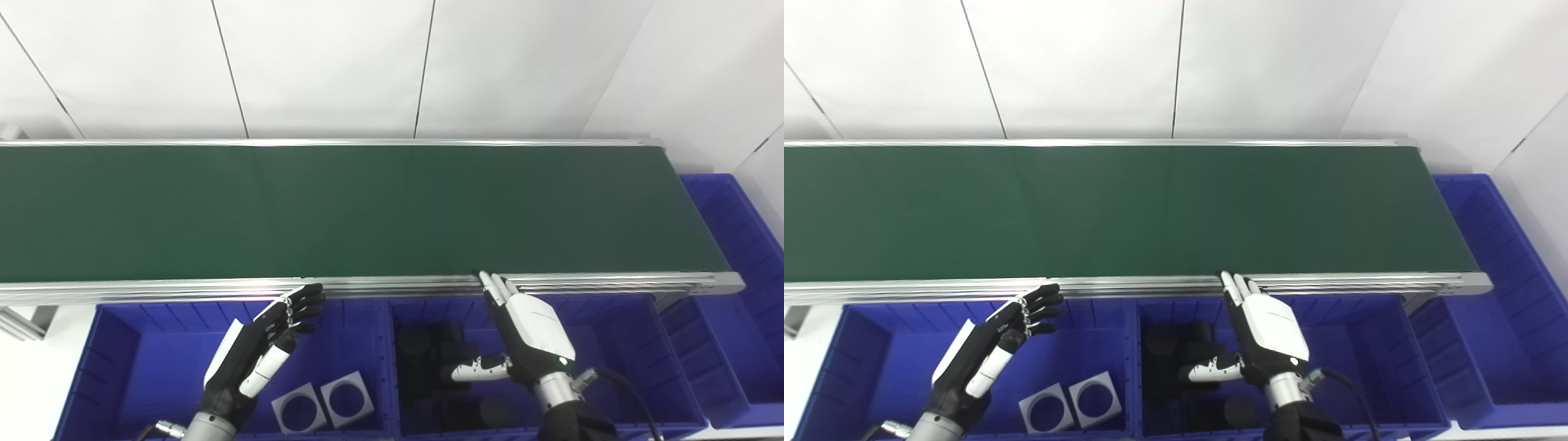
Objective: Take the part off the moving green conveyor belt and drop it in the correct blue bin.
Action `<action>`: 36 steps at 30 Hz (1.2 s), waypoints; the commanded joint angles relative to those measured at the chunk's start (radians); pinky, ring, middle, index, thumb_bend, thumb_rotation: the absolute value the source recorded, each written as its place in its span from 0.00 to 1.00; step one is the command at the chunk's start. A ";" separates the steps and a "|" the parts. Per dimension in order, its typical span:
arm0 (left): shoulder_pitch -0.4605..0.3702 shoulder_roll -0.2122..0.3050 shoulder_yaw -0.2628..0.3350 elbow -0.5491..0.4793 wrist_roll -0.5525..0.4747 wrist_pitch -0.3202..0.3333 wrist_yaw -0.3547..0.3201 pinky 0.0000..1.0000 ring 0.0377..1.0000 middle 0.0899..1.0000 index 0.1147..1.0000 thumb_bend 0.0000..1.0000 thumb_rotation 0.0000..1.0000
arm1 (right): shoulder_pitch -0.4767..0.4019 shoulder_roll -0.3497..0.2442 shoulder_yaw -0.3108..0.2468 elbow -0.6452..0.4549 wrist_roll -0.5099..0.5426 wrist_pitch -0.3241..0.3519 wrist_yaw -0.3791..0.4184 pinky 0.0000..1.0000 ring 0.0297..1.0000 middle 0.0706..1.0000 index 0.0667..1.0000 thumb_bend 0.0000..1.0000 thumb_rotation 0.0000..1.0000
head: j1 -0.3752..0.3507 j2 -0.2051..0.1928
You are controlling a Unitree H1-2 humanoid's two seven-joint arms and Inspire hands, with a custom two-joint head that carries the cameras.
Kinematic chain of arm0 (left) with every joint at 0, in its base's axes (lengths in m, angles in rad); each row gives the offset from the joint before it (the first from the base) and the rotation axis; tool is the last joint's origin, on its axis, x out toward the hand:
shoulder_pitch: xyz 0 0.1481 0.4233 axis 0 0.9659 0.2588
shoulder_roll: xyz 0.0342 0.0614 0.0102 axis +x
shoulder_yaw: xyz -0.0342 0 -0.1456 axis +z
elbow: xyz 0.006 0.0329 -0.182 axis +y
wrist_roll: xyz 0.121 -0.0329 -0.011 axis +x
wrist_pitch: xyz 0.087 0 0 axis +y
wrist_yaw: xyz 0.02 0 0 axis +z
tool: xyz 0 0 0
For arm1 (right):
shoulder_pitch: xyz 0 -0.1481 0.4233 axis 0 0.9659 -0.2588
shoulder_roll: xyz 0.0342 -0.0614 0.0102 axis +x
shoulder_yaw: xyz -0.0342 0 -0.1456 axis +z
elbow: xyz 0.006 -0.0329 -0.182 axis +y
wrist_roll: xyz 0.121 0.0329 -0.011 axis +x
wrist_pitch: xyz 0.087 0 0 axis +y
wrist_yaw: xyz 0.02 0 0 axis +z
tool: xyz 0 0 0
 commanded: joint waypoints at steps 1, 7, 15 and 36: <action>-0.008 0.001 -0.003 -0.018 0.000 -0.032 -0.002 0.76 0.81 0.82 0.81 0.77 0.88 | 0.009 0.027 -0.022 -0.061 0.106 -0.078 -0.042 0.95 1.00 1.00 1.00 0.87 0.44 | 0.010 -0.001; 0.000 -0.002 -0.002 -0.021 0.000 -0.043 0.001 0.77 0.82 0.84 0.84 0.73 0.86 | 0.085 0.100 -0.040 -0.109 0.403 -0.138 -0.036 0.85 0.96 1.00 1.00 0.92 0.58 | 0.037 -0.012; 0.006 -0.015 -0.002 0.007 0.017 -0.110 0.019 0.77 0.83 0.85 0.87 0.75 0.85 | 0.132 0.134 -0.059 -0.055 0.674 -0.272 -0.037 0.95 0.96 0.97 1.00 0.92 0.64 | 0.084 -0.034; 0.017 -0.078 -0.009 0.083 0.055 -0.282 0.065 0.83 0.90 0.93 0.94 0.81 0.69 | 0.139 0.102 -0.070 0.038 0.757 -0.386 -0.058 0.89 0.90 0.89 0.99 0.93 0.55 | 0.158 -0.112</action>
